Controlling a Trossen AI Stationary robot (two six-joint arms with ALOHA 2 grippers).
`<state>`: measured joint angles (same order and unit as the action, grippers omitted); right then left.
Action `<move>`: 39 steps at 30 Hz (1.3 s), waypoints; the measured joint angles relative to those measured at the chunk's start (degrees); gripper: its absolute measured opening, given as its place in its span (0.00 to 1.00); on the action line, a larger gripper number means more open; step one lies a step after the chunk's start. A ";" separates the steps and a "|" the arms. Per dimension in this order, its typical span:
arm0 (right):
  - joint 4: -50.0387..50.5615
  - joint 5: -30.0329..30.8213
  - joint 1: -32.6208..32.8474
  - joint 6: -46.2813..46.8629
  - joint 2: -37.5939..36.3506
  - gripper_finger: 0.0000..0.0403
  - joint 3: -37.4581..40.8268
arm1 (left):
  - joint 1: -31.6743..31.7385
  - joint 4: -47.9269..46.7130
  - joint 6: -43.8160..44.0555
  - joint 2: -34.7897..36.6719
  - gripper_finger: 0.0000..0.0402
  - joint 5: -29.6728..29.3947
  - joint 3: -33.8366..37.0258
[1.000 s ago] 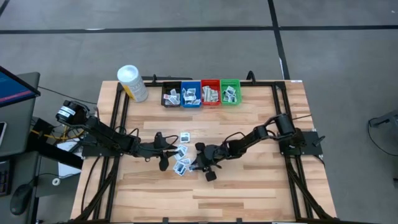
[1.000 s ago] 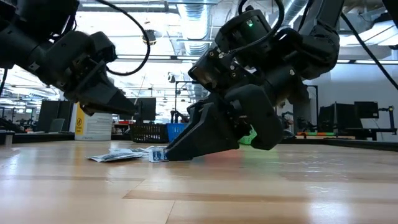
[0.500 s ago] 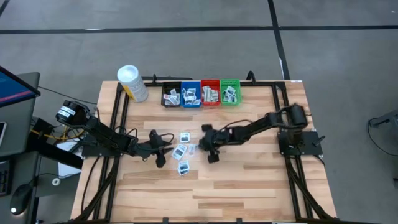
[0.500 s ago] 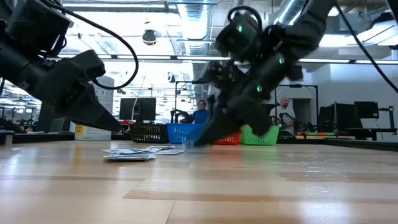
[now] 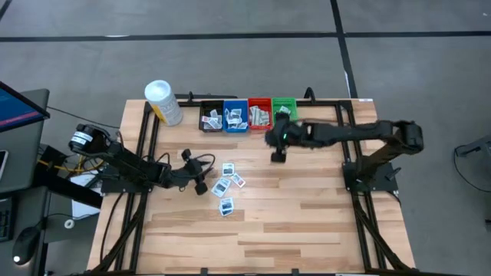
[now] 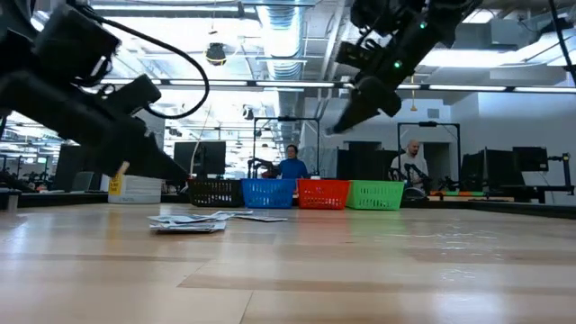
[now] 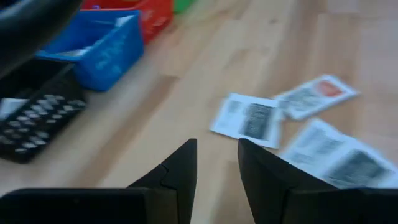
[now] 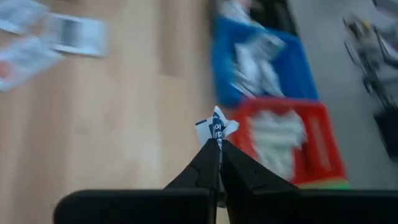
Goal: Pick & Place First Aid Supplies
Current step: Put the blue alcohol pad into the green bin
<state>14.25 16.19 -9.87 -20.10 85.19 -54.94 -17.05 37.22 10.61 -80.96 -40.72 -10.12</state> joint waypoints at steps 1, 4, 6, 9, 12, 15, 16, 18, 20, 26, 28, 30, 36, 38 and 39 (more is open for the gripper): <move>1.07 -0.04 -1.92 0.00 -0.78 0.01 0.00 | 1.30 -0.03 -1.27 0.20 0.29 -0.01 0.01; 3.58 -0.32 -7.91 0.00 -2.30 0.01 0.00 | 6.16 0.11 -4.92 0.85 0.29 2.43 0.00; 4.15 -2.07 -12.00 -0.03 -2.29 0.00 0.00 | 10.08 0.32 -7.32 1.46 0.29 6.69 0.00; 3.41 -6.94 -17.88 -1.63 -1.08 0.00 -0.07 | 15.84 0.28 -9.74 2.39 0.29 12.60 0.01; 2.24 -11.85 -23.34 -3.19 1.38 0.00 -0.07 | 20.75 0.30 -11.45 2.93 0.29 16.30 0.02; 0.61 -13.20 -27.55 -3.51 4.57 0.00 -0.09 | 24.62 0.30 -13.55 3.05 0.29 19.37 0.02; 0.46 -13.20 -28.77 -3.61 5.63 0.00 -0.09 | 25.79 0.30 -14.70 3.05 0.29 20.29 0.02; -0.38 -13.26 -30.54 -3.89 7.40 0.00 -0.09 | 27.74 0.32 -16.56 3.05 0.29 22.30 0.01; -0.59 -13.36 -31.55 -3.95 8.94 0.00 -0.11 | 29.68 0.26 -18.33 3.14 0.29 23.60 -0.21; -1.75 -13.40 -32.72 -5.68 10.43 0.01 -0.09 | 36.54 0.27 -25.71 5.95 0.29 23.69 -1.94; -2.42 -13.38 -32.70 -5.99 10.33 0.01 -0.09 | 38.35 0.30 -28.13 8.13 0.29 25.02 -2.40; -2.92 -13.36 -32.68 -5.97 10.31 0.02 -0.11 | 39.90 0.33 -30.28 10.32 0.29 26.67 -2.72; -2.79 -13.29 -32.67 -5.95 10.31 0.04 -0.11 | 45.22 0.11 -35.11 18.09 0.29 33.87 -2.72; -2.86 -13.20 -32.59 -5.94 10.31 0.05 -0.11 | 46.91 0.13 -35.78 20.19 0.29 36.76 -2.72; -2.92 -13.20 -32.57 -5.92 10.31 0.05 -0.11 | 47.74 0.14 -36.07 21.11 0.29 37.97 -2.72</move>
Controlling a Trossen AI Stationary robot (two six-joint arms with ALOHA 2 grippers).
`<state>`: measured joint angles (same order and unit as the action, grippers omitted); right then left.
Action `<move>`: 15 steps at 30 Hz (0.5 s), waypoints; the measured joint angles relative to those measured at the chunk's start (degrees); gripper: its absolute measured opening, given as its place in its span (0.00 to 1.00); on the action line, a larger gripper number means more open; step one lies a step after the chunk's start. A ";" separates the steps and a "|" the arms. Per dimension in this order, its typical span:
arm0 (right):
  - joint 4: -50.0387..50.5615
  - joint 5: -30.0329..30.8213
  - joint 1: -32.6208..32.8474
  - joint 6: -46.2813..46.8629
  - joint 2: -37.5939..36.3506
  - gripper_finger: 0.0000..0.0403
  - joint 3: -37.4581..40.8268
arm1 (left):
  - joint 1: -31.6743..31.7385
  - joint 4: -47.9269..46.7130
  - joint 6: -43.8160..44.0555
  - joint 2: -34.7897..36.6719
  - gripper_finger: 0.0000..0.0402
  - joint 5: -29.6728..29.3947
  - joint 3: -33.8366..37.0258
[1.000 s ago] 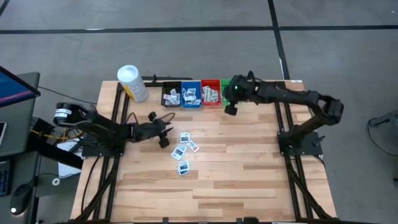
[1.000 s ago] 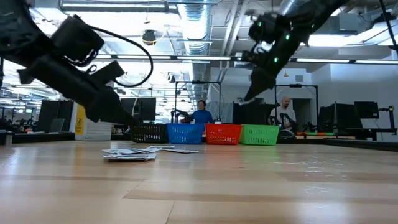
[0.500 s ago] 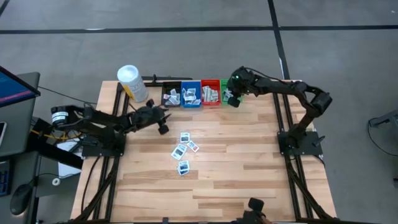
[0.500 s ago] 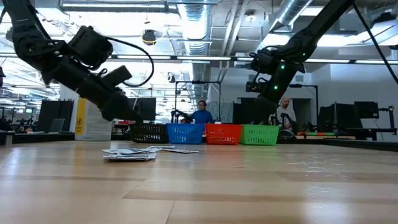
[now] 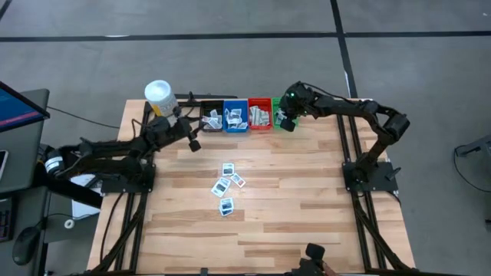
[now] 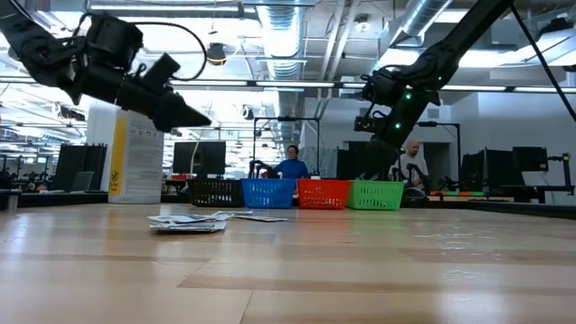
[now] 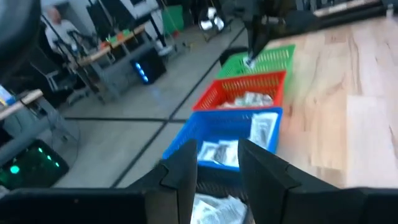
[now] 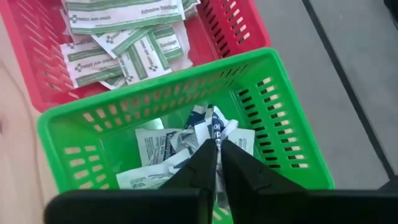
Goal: Pick & Place First Aid Supplies
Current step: Put the blue alcohol pad into the green bin
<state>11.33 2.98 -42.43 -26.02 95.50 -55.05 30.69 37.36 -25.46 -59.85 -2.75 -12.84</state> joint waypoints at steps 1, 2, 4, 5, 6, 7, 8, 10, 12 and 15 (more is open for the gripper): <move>-0.02 -0.02 0.02 0.00 0.00 0.05 0.00 | 0.81 -0.04 -0.44 0.88 0.29 0.83 0.00; -0.04 0.00 0.02 0.00 0.00 0.06 0.00 | 1.58 0.00 -1.05 1.60 0.29 1.63 0.00; -0.30 0.00 0.02 0.21 0.00 0.07 0.00 | 2.91 -0.02 -1.69 2.59 0.29 3.08 0.00; -0.62 0.00 0.02 0.52 0.00 0.07 -0.01 | 3.63 -0.06 -1.78 2.97 0.29 3.81 0.00; -0.77 0.00 0.02 0.57 0.00 0.08 -0.03 | 4.31 -0.02 -1.80 3.27 0.29 4.63 0.00; -0.79 0.00 0.03 0.51 0.00 0.09 -0.04 | 4.92 -0.02 -1.80 3.44 0.29 5.46 0.00; -0.74 0.01 0.07 0.32 0.00 0.11 -0.04 | 5.55 -0.03 -1.80 3.56 0.29 6.23 0.00; -0.72 0.02 0.15 0.15 0.00 0.15 -0.04 | 6.50 0.01 -2.15 3.65 0.29 7.57 0.00; -0.74 0.02 0.15 0.15 0.00 0.20 -0.04 | 7.23 0.00 -2.92 3.64 0.29 8.75 0.00; -0.62 0.02 0.15 0.08 0.00 0.28 -0.04 | 7.68 0.13 -3.05 3.64 0.29 10.70 0.00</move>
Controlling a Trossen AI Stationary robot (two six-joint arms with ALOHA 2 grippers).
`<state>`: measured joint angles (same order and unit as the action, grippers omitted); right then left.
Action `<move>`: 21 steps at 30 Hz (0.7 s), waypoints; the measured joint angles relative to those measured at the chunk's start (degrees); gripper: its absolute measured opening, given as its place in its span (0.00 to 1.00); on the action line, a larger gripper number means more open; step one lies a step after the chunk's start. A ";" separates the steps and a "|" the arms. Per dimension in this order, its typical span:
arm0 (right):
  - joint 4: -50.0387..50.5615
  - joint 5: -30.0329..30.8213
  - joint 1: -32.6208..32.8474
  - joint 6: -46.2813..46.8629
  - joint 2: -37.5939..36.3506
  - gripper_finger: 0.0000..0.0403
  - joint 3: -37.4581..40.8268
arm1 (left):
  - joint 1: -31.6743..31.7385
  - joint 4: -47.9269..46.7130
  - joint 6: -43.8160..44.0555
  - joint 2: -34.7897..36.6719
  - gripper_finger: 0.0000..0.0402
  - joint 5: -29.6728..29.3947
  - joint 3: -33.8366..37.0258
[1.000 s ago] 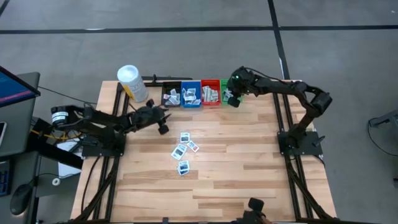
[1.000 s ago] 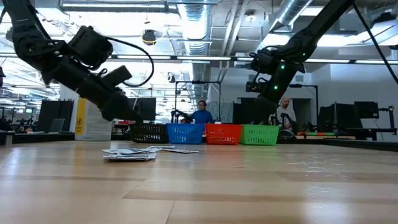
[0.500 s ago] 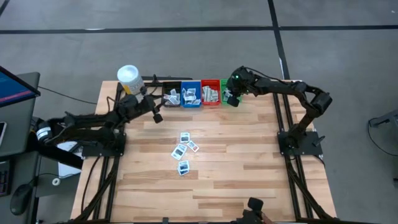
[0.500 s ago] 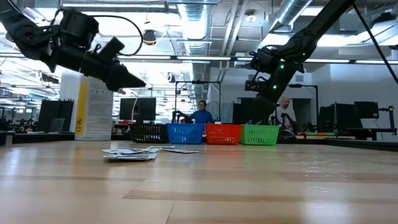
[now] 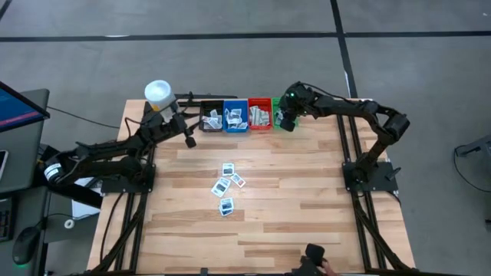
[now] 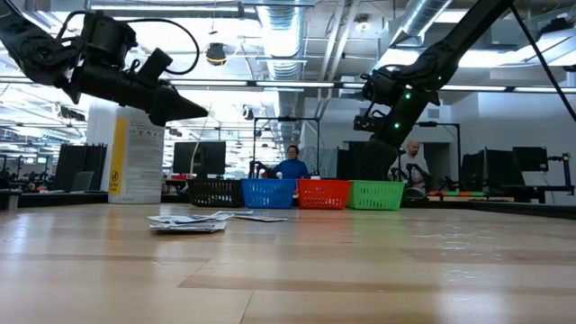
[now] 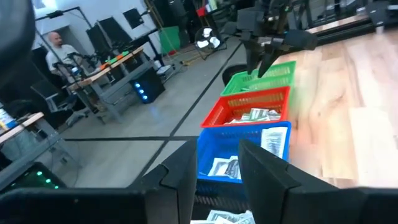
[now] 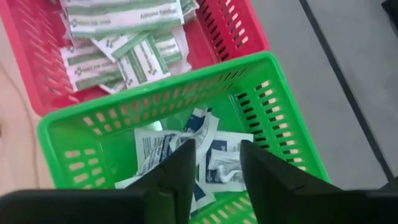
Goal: Pick & Place First Aid Supplies
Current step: Put the blue alcohol pad into the green bin
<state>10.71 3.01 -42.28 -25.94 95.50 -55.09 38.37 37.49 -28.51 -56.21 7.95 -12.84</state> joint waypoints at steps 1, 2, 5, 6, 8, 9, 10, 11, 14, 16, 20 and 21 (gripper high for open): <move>0.32 0.01 0.00 -0.16 -0.01 0.30 -0.02 | 0.00 -0.06 0.02 0.00 0.29 0.70 -0.16; 0.82 0.01 0.00 -0.18 -0.02 0.32 -0.02 | -0.02 -0.04 0.02 0.00 0.29 1.56 -0.37; 1.12 1.80 0.59 1.23 -0.03 0.35 -0.02 | -0.09 0.13 0.40 0.00 0.29 5.59 -0.70; 1.10 3.03 1.04 1.37 -0.13 0.35 -0.02 | -0.09 -0.02 0.85 0.00 0.29 6.90 -0.70; 1.27 4.57 2.39 1.67 -0.67 0.34 -0.02 | -0.11 -0.24 2.42 0.00 0.29 9.41 -0.70; 1.14 4.73 3.27 1.89 -1.10 0.34 -0.02 | -0.12 -0.55 3.59 0.00 0.29 10.53 -0.70; 0.98 4.55 4.38 2.21 -1.59 0.33 -0.02 | -0.15 -1.02 4.73 0.00 0.29 11.60 -0.70; 1.03 4.52 5.69 2.59 -2.13 0.32 -0.02 | -0.15 -1.63 5.65 0.00 0.29 12.63 -0.70; 1.18 4.37 10.21 3.38 -4.21 0.30 -0.02 | -0.57 -3.88 9.08 0.00 0.29 15.46 -0.70; 1.06 4.35 13.49 4.22 -5.29 0.29 -0.04 | -1.41 -5.18 11.01 0.00 0.29 17.36 -0.68; -0.94 3.67 19.86 6.53 -5.62 0.29 -0.04 | -4.77 -5.83 13.69 -0.02 0.29 22.15 -0.54; -1.56 2.75 21.30 7.17 -5.38 0.30 -0.04 | -5.89 -5.80 14.21 -0.02 0.29 23.02 -0.54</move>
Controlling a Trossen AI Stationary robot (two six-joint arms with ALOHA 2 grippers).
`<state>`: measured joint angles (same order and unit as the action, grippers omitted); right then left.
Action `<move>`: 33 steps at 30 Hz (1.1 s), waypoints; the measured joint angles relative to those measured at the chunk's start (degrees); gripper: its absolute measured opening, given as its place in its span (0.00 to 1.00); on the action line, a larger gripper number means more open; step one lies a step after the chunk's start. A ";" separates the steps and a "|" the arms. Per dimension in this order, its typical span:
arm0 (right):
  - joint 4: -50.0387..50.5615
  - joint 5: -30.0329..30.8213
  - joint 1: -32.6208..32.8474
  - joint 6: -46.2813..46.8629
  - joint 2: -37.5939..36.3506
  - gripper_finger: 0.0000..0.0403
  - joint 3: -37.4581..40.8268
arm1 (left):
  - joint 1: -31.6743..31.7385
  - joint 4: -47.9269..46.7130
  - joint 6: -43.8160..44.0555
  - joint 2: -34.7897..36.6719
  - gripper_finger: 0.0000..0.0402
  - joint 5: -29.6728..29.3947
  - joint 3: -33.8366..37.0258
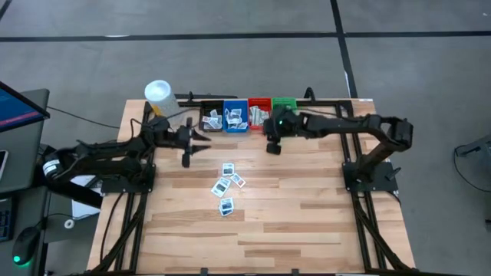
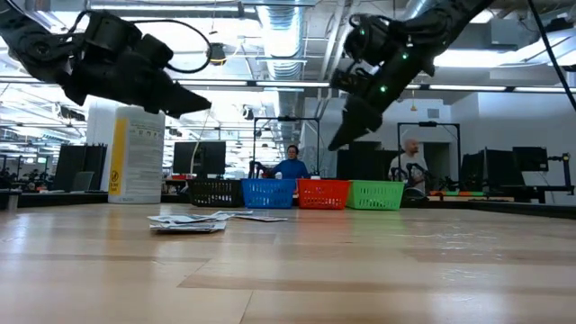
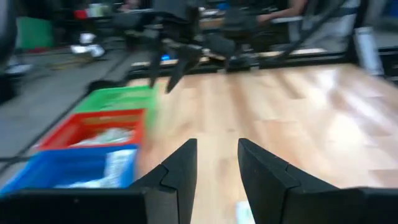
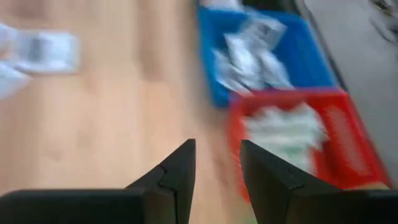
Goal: Pick & Place First Aid Supplies
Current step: Put the blue alcohol pad into the green bin
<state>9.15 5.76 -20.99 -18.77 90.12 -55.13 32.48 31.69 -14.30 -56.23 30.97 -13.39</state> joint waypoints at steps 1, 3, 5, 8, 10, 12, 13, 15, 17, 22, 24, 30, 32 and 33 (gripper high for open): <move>-1.24 -0.97 1.42 0.82 0.56 0.30 0.00 | -1.22 -0.01 0.18 0.00 0.29 0.39 0.00; -2.83 -2.91 4.14 3.22 1.80 0.30 0.01 | -3.85 0.01 1.43 0.00 0.29 0.54 0.00; -5.82 -3.92 6.97 5.95 3.27 0.31 0.02 | -6.41 0.01 3.02 0.00 0.29 0.54 0.00; -10.55 -4.04 11.24 9.50 5.70 0.30 0.00 | -10.34 -0.27 4.91 -0.08 0.29 0.54 0.00; -14.72 -4.04 14.17 10.79 8.04 0.30 0.00 | -12.90 -1.64 5.48 -0.15 0.29 0.53 0.03; -18.82 -4.05 17.09 11.40 10.27 0.29 0.07 | -15.53 -3.53 5.97 -0.15 0.29 0.49 0.04; -21.78 -4.06 18.63 11.39 11.66 0.29 0.01 | -16.93 -4.22 6.74 -0.17 0.29 0.45 0.18; -25.49 -4.06 21.40 11.41 14.04 0.29 0.00 | -19.88 -3.93 9.06 -0.17 0.29 -0.39 1.14; -28.29 -4.10 23.83 12.59 16.98 0.29 -0.69 | -23.25 -2.84 12.15 -0.17 0.29 -3.85 2.88; -28.08 -4.07 28.94 17.18 21.92 0.29 -4.93 | -31.96 3.00 20.58 -0.17 0.29 -15.62 8.98; -28.56 -4.07 30.58 18.20 24.30 0.29 -7.51 | -35.66 5.97 24.15 -0.14 0.29 -19.77 11.47; -29.02 -4.19 32.70 19.16 31.20 0.29 -13.74 | -46.82 10.55 29.68 -0.87 0.29 -29.72 13.14; -29.33 -3.78 33.11 21.46 33.82 0.29 -16.07 | -49.87 11.14 29.65 -0.88 0.29 -31.95 13.14; -27.68 -4.15 33.32 22.98 34.20 0.29 -16.19 | -50.95 11.88 29.63 -0.88 0.29 -32.86 13.14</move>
<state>-18.53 1.61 12.34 4.21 124.33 -71.32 -18.47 43.58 15.33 -57.11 -1.88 -0.25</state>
